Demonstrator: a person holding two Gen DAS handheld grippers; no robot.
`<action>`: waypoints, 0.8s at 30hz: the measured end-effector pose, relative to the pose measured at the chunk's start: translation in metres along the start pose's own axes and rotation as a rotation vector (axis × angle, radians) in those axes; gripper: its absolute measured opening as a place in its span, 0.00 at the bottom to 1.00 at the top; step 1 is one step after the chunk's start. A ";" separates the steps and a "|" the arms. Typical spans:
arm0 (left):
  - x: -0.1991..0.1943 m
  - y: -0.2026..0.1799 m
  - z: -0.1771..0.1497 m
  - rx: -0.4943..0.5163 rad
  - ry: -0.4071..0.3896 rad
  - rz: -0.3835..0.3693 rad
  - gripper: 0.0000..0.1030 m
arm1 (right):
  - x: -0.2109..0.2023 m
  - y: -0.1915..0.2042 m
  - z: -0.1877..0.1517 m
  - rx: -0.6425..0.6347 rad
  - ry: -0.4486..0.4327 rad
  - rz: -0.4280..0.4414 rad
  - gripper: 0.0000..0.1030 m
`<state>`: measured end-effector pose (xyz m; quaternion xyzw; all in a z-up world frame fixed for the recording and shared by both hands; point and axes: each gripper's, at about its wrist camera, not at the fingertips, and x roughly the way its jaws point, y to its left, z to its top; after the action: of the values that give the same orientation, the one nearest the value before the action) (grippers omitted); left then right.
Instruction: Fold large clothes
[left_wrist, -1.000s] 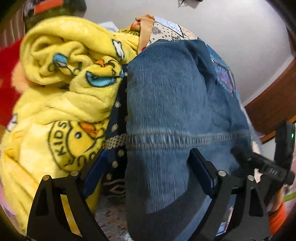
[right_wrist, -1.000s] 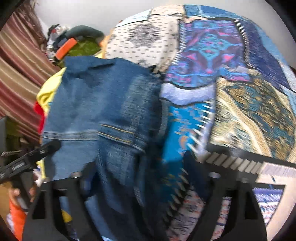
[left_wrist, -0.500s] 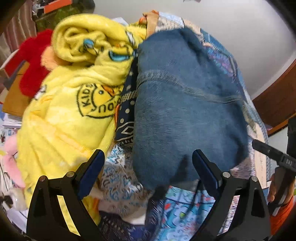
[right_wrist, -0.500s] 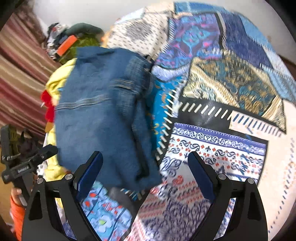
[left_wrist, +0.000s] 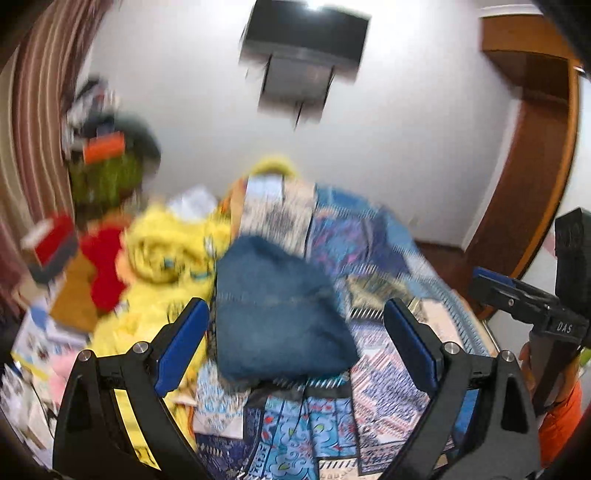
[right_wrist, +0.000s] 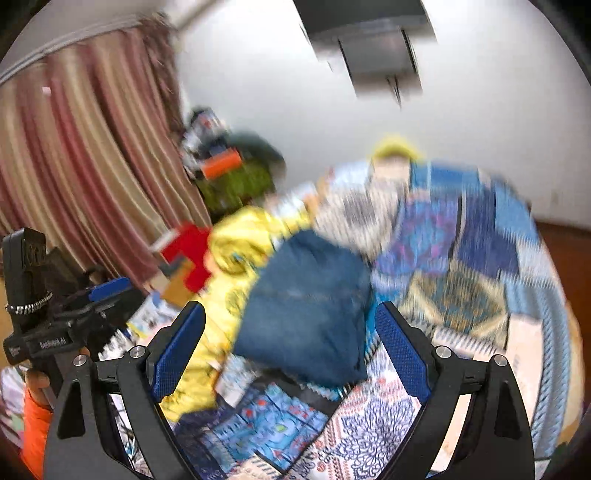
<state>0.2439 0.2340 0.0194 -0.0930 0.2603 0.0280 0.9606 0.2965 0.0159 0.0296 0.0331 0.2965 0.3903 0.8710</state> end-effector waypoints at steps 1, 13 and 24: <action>-0.016 -0.008 0.001 0.014 -0.040 0.001 0.93 | -0.016 0.008 0.001 -0.018 -0.045 0.005 0.89; -0.138 -0.063 -0.044 0.080 -0.385 0.067 0.93 | -0.109 0.062 -0.039 -0.135 -0.377 -0.022 0.95; -0.136 -0.074 -0.075 0.106 -0.371 0.163 0.96 | -0.108 0.058 -0.062 -0.082 -0.350 -0.066 1.00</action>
<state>0.0968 0.1462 0.0364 -0.0142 0.0868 0.1084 0.9902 0.1681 -0.0299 0.0484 0.0553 0.1251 0.3616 0.9222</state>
